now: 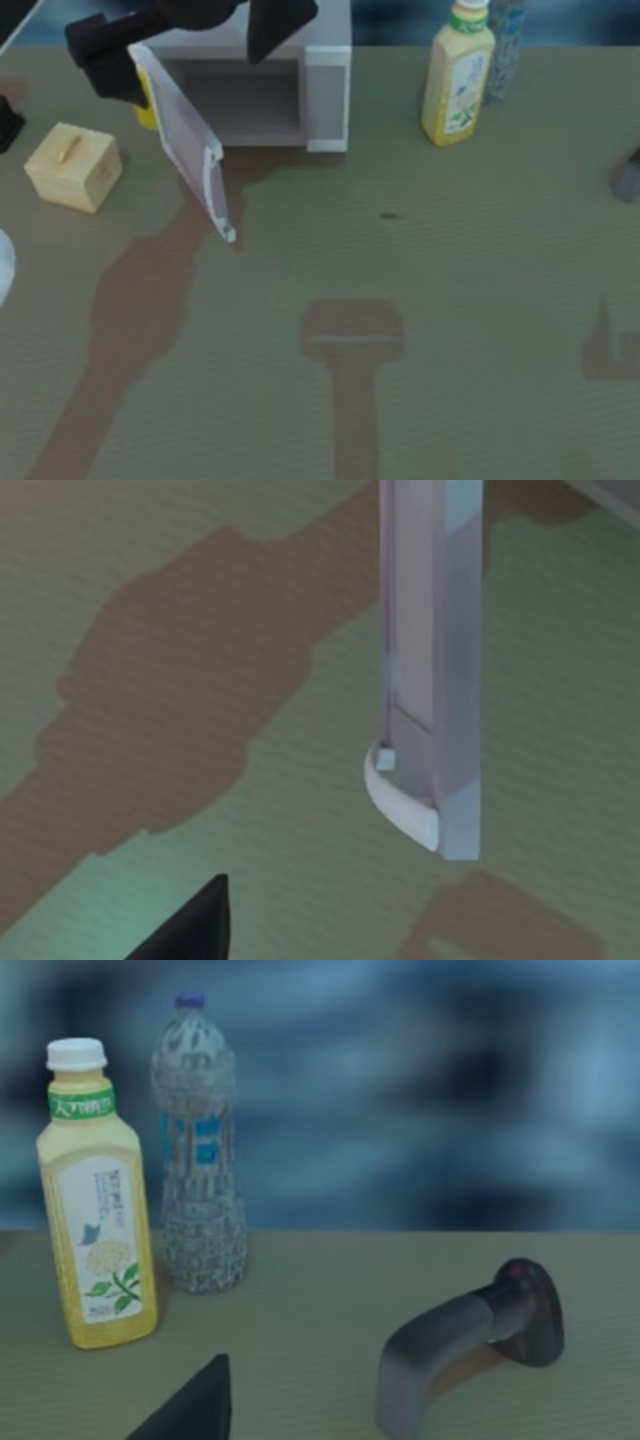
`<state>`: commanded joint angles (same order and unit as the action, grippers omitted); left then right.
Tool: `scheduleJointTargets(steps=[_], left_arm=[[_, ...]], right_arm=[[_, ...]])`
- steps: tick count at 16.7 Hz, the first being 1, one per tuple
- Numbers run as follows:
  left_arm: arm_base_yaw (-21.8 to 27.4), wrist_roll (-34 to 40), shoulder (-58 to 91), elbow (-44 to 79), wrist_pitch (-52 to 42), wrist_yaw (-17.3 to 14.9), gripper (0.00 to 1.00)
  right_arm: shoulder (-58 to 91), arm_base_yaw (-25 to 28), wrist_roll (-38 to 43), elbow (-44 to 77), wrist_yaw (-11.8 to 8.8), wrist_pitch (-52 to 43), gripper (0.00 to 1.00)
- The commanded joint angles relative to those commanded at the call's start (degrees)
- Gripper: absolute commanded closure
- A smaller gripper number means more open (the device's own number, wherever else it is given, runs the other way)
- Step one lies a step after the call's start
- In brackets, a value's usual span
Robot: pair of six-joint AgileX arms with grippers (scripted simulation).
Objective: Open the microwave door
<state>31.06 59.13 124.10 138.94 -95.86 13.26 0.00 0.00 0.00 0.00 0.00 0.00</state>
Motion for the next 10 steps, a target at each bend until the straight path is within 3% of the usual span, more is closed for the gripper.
scheduleJointTargets(steps=[3, 10], left_arm=[[0.76, 3.13, 1.21, 2.76, -2.61, 1.89, 0.00], [0.19, 2.59, 0.65, 0.41, -0.40, 1.80, 0.00]], right_arm=[[0.00, 0.00, 0.00, 0.00, 0.00, 0.00, 0.00], [0.00, 0.00, 0.00, 0.00, 0.00, 0.00, 0.00]])
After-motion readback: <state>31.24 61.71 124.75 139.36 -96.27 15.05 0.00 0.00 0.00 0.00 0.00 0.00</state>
